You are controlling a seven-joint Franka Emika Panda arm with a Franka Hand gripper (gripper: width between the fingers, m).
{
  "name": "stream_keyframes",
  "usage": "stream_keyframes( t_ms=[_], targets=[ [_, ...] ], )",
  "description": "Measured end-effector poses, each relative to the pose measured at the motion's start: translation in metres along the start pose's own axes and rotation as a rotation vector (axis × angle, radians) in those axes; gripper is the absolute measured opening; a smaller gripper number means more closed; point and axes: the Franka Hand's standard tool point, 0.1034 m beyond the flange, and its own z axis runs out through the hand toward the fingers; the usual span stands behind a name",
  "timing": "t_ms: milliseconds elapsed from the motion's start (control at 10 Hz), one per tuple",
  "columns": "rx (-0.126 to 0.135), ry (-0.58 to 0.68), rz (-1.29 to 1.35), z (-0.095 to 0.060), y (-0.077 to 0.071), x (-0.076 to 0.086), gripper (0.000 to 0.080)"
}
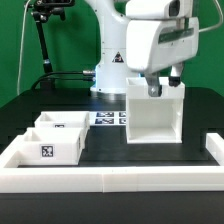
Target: Assemble drawer
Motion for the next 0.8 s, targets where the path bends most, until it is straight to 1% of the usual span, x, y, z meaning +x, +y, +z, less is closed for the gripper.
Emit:
stream_keyframes(
  t_ms=[100,200,300,400,700,800],
  targets=[
    [-0.013,0.010,0.068,-0.006,-0.014,-0.001,0.0650],
    [-0.025,0.025,0.123,-0.008,-0.029,-0.003,0.0650],
    [-0.010,0.033,0.164,0.000,-0.037,-0.008,0.0650],
    [-0.005,0.029,0.160,0.001,-0.036,-0.009,0.0650],
    [-0.004,0.029,0.160,0.002,-0.036,-0.009,0.0650],
    [-0.012,0.035,0.186,0.000,-0.037,-0.008,0.0650]
  ],
)
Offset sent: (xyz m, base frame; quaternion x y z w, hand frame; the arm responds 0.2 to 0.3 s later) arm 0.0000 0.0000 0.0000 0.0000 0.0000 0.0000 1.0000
